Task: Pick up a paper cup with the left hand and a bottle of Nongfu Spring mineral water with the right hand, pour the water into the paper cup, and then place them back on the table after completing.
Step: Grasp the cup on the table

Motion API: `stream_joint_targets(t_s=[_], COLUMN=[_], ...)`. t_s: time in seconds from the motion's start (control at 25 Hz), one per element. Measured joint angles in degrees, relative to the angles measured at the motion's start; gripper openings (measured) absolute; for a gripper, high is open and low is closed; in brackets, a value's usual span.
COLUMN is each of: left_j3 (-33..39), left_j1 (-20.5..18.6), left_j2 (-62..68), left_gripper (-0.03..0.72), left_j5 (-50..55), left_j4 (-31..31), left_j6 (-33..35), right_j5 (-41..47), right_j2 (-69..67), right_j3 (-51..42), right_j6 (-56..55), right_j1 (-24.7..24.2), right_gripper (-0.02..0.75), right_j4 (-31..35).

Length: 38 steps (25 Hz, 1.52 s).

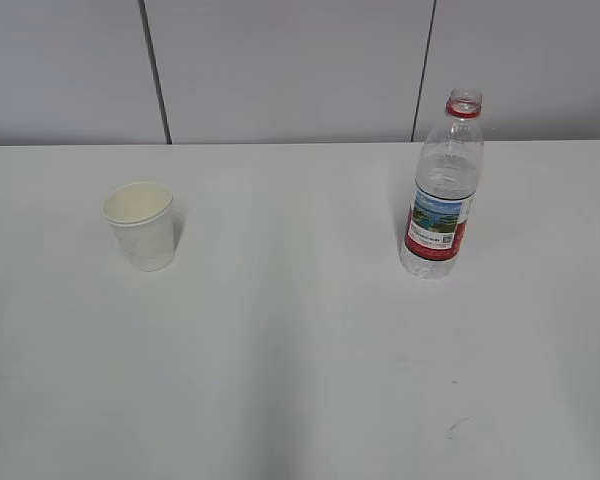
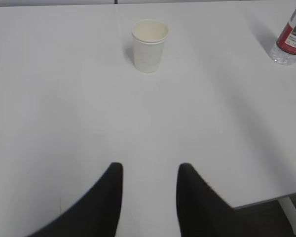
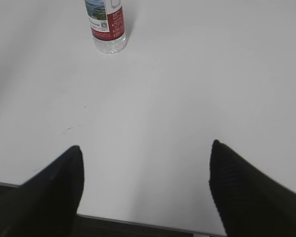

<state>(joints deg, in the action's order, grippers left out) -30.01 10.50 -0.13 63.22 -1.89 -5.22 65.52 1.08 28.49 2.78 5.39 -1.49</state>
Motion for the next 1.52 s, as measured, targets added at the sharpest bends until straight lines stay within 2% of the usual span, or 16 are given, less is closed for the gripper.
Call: stream_joint_targets(t_s=[0.84,1.12,1.32,1.52], left_j3=[0.0,-0.8,-1.6,-1.6], left_j1=[0.0,0.0,0.0,0.0], left_j2=[0.0,0.0,1.4,11.4], left_gripper=[0.238,0.241,0.242,0.242], left_j5=[0.0,-1.0,-13.7,-24.6], left_j4=[-0.1,1.1,3.9,4.3], left_j6=[0.0,0.0,0.0,0.0], right_j5=[-0.7,-9.3,-17.2,-28.7], right_j2=[0.0,-6.4,-16.7,-27.3], right_j3=[0.4,3.6,5.9,6.8], right_j6=[0.0,-1.0,-1.1,-1.8], right_j1=[0.0,0.0,0.0,0.0], right_gripper=[0.586,0.585,0.585,0.586], right_j4=[0.0,0.0,0.0,0.8])
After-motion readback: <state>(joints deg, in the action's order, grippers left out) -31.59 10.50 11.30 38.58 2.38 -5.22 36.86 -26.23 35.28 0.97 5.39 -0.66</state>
